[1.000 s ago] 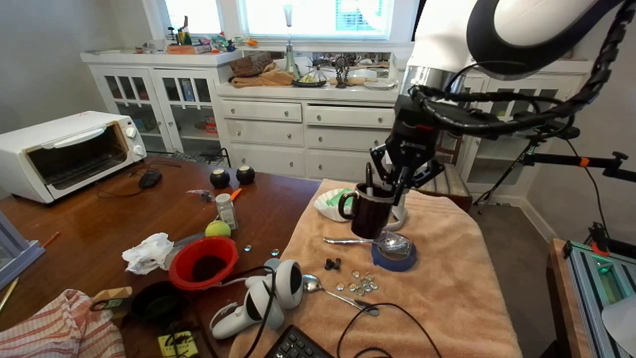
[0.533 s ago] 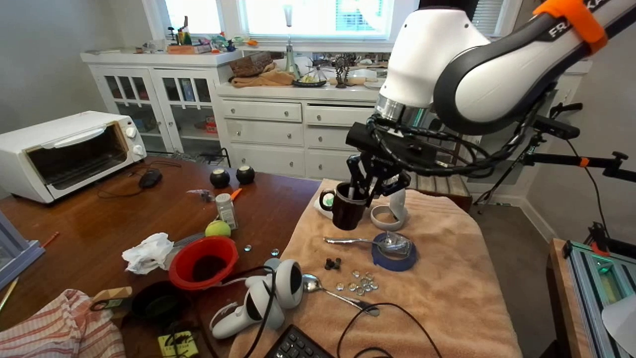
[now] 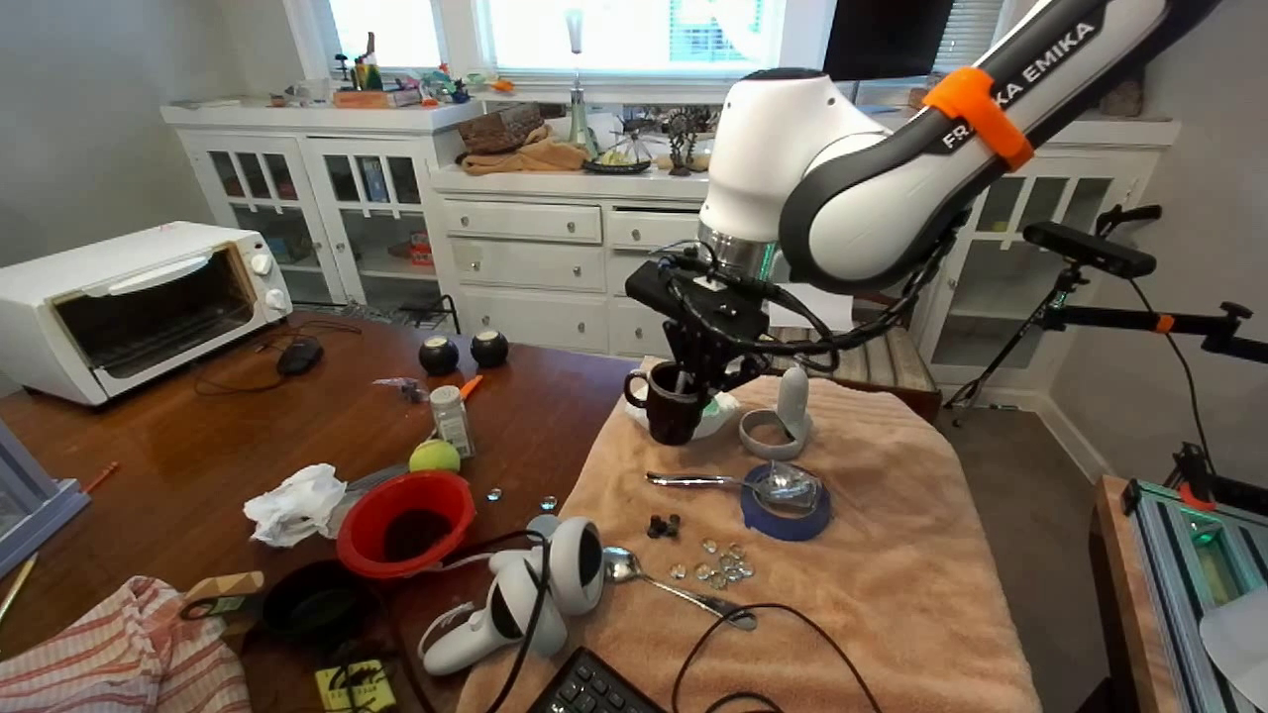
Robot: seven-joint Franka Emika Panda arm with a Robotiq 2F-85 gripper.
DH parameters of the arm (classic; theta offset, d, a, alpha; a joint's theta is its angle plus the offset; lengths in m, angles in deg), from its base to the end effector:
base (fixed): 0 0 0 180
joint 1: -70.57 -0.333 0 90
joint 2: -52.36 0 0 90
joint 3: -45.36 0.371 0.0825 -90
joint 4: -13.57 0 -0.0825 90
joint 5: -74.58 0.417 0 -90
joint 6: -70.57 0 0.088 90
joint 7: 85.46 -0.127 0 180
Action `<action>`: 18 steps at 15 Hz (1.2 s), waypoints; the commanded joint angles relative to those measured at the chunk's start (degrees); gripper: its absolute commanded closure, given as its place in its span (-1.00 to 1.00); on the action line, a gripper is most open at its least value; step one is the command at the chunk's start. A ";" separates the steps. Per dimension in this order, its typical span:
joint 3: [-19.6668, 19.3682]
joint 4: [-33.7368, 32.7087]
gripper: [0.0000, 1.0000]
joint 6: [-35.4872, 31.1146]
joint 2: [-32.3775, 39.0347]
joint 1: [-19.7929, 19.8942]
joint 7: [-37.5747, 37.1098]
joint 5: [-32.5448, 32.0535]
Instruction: Move the mug slightly away
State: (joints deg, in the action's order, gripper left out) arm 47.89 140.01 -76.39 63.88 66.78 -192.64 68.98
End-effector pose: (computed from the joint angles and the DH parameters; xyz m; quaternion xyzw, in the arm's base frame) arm 0.5985 0.0664 0.3140 -0.6636 0.7435 -0.0644 0.0518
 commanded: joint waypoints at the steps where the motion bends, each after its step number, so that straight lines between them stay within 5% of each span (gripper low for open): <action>1: -1.88 -4.97 0.96 4.17 4.34 -2.08 -2.54 0.41; 18: -4.81 -8.00 0.96 5.23 8.93 -1.92 15.28 0.29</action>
State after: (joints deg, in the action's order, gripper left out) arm 44.83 134.05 -72.11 71.34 65.55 -179.52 70.50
